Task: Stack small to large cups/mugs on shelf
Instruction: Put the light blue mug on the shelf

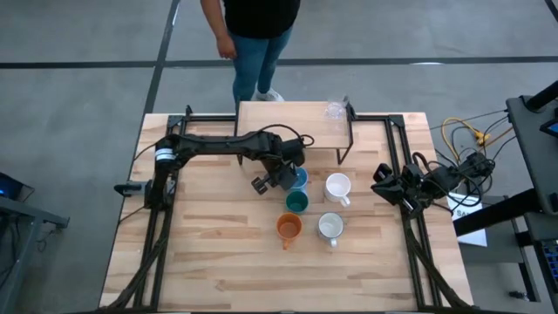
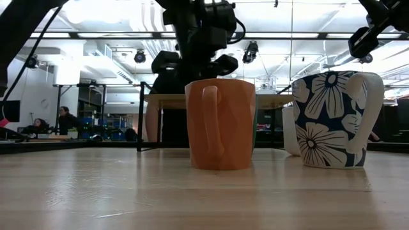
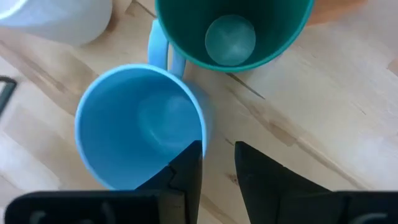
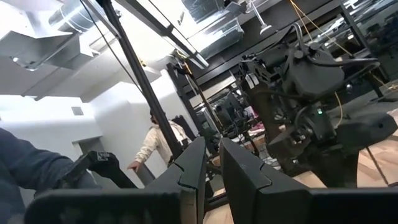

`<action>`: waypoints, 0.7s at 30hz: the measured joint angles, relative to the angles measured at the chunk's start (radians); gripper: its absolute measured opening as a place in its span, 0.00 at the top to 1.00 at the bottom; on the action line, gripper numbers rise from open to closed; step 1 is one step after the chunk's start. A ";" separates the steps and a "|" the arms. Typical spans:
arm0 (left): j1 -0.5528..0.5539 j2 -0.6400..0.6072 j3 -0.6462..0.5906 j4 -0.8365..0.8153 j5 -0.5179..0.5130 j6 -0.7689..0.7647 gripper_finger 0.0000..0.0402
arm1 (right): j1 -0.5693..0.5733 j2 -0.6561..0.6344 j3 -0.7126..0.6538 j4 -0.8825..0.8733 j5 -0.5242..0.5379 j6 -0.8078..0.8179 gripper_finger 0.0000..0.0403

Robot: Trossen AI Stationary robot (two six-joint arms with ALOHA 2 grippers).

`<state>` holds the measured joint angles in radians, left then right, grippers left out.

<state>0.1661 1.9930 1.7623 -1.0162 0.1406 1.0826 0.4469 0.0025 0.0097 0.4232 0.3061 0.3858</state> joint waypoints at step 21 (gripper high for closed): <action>0.002 0.034 -0.011 0.019 0.008 0.087 0.80 | 0.000 0.000 0.000 0.002 0.000 0.035 0.89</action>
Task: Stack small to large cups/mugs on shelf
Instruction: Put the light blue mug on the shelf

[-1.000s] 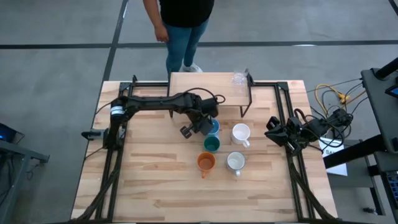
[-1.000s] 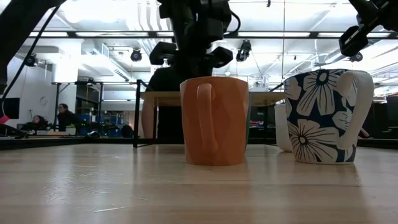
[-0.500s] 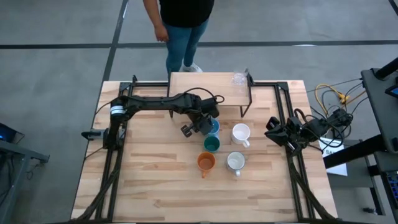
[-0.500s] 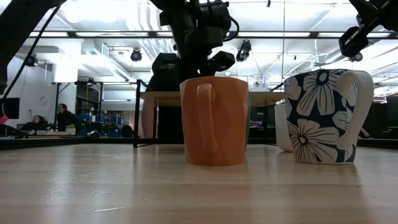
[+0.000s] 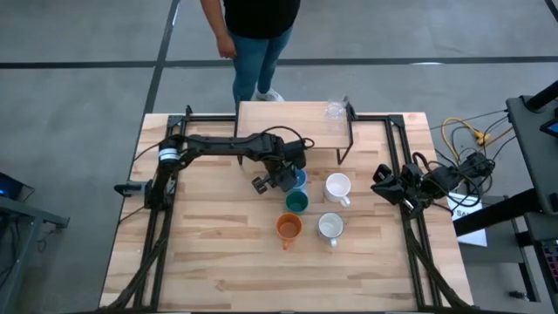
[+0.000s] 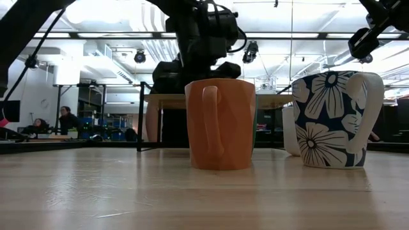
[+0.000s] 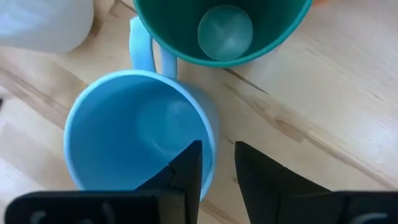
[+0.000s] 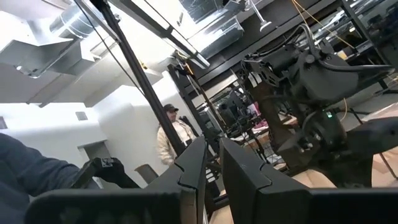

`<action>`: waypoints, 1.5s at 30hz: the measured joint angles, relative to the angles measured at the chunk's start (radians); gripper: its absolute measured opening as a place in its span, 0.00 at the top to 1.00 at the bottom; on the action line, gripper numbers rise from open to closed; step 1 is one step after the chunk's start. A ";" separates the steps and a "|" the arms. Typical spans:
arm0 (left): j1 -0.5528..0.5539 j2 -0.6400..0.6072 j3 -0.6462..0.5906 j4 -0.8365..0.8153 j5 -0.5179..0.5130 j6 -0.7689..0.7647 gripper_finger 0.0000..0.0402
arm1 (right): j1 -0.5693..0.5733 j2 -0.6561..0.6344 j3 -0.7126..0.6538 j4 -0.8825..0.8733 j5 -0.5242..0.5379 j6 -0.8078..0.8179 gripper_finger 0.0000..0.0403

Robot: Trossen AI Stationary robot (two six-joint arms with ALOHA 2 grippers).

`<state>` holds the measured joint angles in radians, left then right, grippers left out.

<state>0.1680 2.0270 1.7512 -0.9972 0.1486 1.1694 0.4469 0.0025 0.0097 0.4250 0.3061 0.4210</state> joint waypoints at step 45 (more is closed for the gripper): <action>-0.024 -0.013 0.143 -0.240 -0.051 -0.034 1.00 | 0.000 0.000 0.000 -0.026 0.000 0.017 0.89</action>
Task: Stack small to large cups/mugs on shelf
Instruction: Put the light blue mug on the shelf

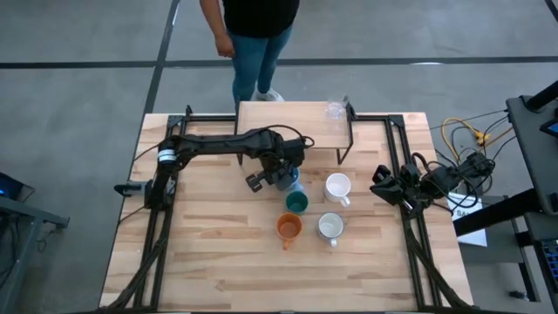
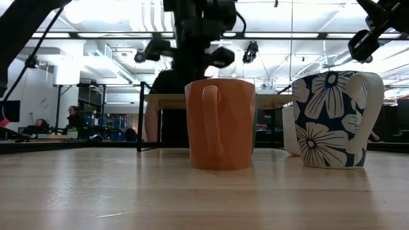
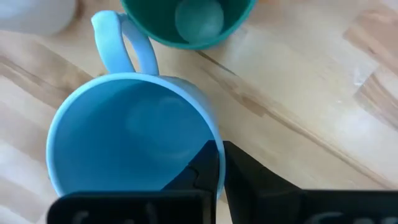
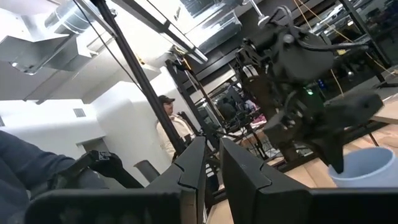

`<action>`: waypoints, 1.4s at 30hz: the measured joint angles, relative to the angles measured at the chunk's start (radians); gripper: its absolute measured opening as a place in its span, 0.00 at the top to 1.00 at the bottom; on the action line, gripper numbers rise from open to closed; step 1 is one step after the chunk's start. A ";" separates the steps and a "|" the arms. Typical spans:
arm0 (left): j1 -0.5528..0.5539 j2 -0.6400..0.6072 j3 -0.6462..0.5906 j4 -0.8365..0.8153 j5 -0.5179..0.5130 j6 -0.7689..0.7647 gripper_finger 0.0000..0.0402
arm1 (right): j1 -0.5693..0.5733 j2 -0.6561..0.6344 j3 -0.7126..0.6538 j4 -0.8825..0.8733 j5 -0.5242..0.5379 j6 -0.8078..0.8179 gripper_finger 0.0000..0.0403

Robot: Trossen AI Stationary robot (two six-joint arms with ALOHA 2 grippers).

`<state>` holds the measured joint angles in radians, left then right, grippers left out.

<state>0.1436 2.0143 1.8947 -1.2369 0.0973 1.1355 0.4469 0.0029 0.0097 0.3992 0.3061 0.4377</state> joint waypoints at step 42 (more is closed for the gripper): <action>0.207 -0.067 0.423 -0.291 -0.109 -0.267 1.00 | 0.000 0.000 0.000 -0.028 0.000 0.027 0.89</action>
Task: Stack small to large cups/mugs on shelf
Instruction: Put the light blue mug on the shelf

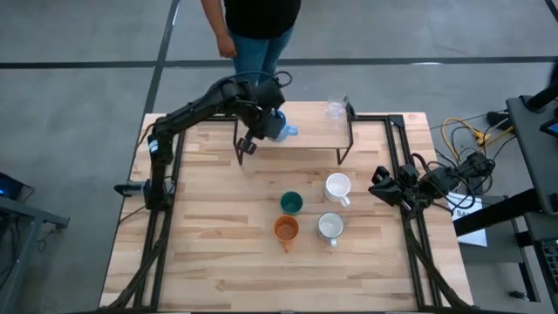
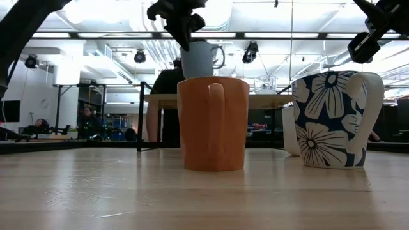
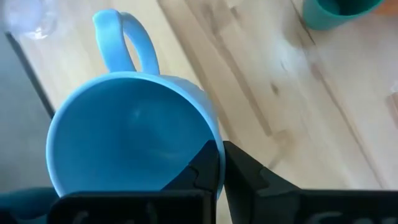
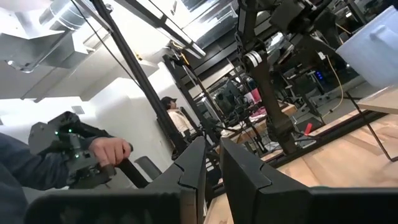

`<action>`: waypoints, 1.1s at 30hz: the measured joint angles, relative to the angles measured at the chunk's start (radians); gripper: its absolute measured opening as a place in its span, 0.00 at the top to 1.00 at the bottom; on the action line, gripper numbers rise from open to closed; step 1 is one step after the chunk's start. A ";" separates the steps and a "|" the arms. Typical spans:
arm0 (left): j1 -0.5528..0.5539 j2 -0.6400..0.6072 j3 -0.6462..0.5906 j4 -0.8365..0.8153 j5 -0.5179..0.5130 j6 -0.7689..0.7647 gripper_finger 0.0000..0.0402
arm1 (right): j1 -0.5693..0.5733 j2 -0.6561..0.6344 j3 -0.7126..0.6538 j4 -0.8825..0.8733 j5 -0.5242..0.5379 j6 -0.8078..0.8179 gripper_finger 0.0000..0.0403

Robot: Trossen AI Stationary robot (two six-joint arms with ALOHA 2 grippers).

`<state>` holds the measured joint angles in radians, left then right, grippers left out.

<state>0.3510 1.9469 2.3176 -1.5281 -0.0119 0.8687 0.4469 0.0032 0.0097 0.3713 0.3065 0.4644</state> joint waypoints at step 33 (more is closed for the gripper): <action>0.257 -0.018 -0.013 -0.042 0.045 -0.278 1.00 | 0.000 0.000 0.000 -0.031 0.008 0.008 0.89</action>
<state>0.6083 1.9289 2.3043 -1.5703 0.0330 0.5903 0.4465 0.0032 0.0093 0.3400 0.3149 0.4720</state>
